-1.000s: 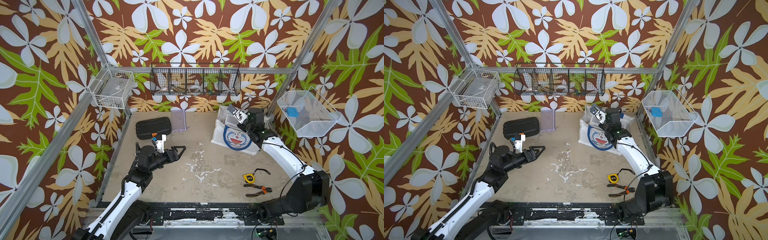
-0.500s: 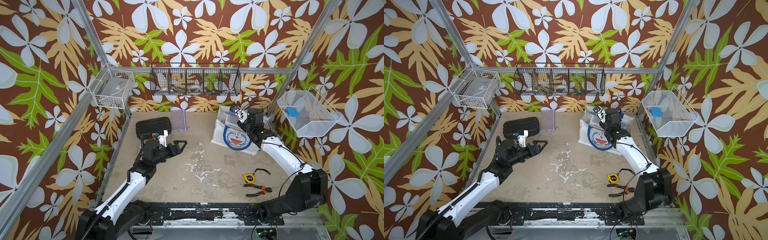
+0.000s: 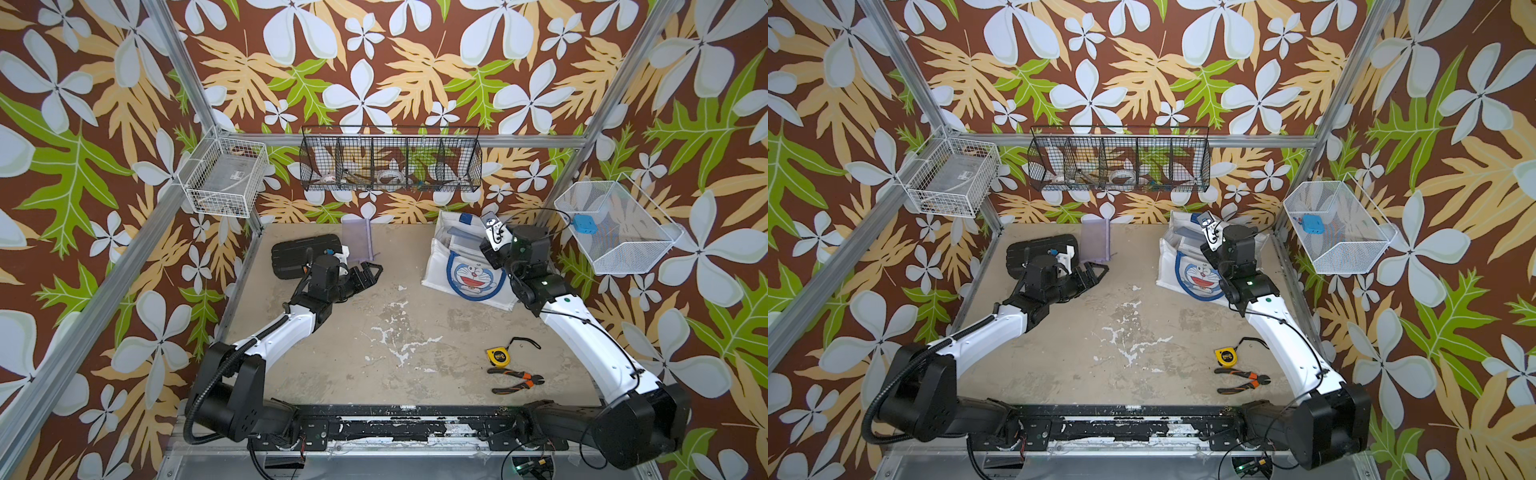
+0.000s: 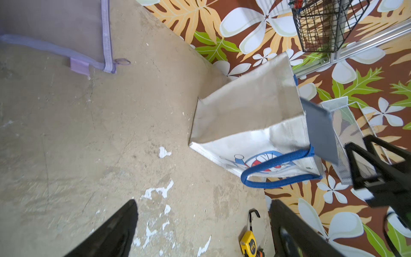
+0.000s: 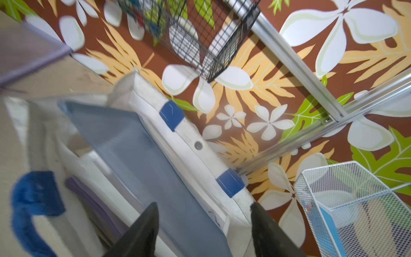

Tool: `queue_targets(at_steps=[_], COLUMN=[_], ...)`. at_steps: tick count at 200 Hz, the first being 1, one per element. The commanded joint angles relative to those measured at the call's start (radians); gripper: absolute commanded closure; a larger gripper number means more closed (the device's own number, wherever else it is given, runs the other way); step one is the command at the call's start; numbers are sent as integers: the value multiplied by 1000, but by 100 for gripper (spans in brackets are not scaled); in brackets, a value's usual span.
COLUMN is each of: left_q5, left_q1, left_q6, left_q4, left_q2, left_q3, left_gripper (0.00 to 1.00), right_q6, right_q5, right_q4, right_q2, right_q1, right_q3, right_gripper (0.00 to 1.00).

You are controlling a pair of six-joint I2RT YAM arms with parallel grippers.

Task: Put the pencil pouch into the canvas bag
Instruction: Place the pencil case in the canvas bag.

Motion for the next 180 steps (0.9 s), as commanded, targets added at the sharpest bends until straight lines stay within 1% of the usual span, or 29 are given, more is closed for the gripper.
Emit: queue_targets(at_steps=[1,14,30,45,59,82,108,133,149,159,180], left_q5=[-36,-65,-91,-104,-112,-121,-160,-191,-203,-205,-227], left_q1=[-26,-51,-69,-72,-71,-72,-72,-72,-72,-72,-72], left_q6=[36,60,65,65,68,71,99,124,133,147,174], left_q4=[13,-20,-25,-26,-40,-41,-69,-84,-85,-98,-117], left_q2=[37,53,62,80,97,98,81,63,63,72,91], left_q3=[64,100,110,116,136,151,165,164,166,178,195], left_gripper=[8,8,9,9,10,11,12,12,12,12,11], right_q6=[115,135,135,123,118,114,160,125,130,133,121], right_q5=[-117,-183,-186,-171,-225,-262,-376,-361,-378,-383,-345], right_q4=[1,0,-31,-70,-103,-145,-155,-205,-224,-220,-226], right_q2=[-39,-57,-34,21,69,161,242,341,400,420,440], right_q1=[2,1,-1,-6,-15,-26,-95,-112,-140,-153,-162], right_q3=[11,13,42,81,103,136,159,212,239,244,254], right_gripper=[46,53,55,59,61,66,71,73,74,75,75])
